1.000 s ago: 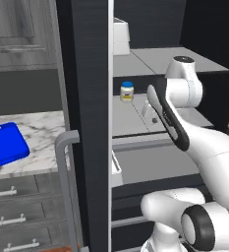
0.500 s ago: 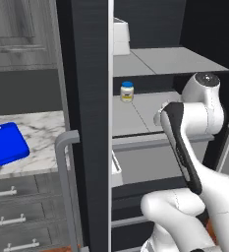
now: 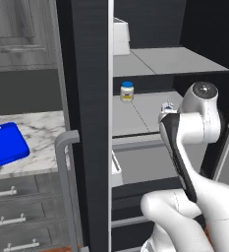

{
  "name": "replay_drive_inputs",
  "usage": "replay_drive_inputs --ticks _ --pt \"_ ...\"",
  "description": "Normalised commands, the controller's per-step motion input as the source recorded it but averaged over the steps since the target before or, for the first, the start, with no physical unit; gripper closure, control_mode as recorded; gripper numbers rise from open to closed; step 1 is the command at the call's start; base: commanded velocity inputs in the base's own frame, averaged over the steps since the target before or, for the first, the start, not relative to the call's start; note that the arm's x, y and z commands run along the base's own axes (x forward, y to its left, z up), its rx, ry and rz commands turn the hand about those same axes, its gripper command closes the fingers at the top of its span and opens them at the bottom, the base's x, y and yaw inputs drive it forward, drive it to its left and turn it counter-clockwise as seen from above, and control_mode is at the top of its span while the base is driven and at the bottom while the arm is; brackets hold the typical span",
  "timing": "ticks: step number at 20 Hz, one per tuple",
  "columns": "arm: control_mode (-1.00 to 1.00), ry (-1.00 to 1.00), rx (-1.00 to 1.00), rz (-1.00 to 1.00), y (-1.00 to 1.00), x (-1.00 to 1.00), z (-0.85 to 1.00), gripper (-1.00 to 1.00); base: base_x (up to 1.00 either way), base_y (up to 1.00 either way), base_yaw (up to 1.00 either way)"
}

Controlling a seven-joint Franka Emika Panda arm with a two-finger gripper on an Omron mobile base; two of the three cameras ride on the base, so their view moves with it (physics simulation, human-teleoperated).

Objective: Take out the milk from the fridge and place it on the tray on the counter. Then take the sugar cube near the tray and place it in the tray.

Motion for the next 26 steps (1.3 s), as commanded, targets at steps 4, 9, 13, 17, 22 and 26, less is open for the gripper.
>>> replay_drive_inputs --ticks 4,9,13,17,22,26 --pt "-1.00 -0.05 0.00 -0.01 -0.20 0.27 0.20 -1.00 0.00 0.00 0.00" --pt "-1.00 -0.03 0.00 0.00 -0.32 0.46 0.20 -1.00 0.00 0.00 0.00" --pt "-1.00 0.00 0.00 0.00 -0.36 0.46 0.01 -1.00 0.00 0.00 0.00" --pt "-1.00 0.00 0.00 0.00 -0.15 0.39 -0.01 -1.00 0.00 0.00 0.00" --pt "-1.00 -0.01 -0.01 0.00 0.00 0.43 -0.19 -1.00 0.00 0.00 0.00" --pt "-1.00 -0.01 -0.01 0.00 0.00 0.41 -0.27 -1.00 0.00 0.00 0.00"
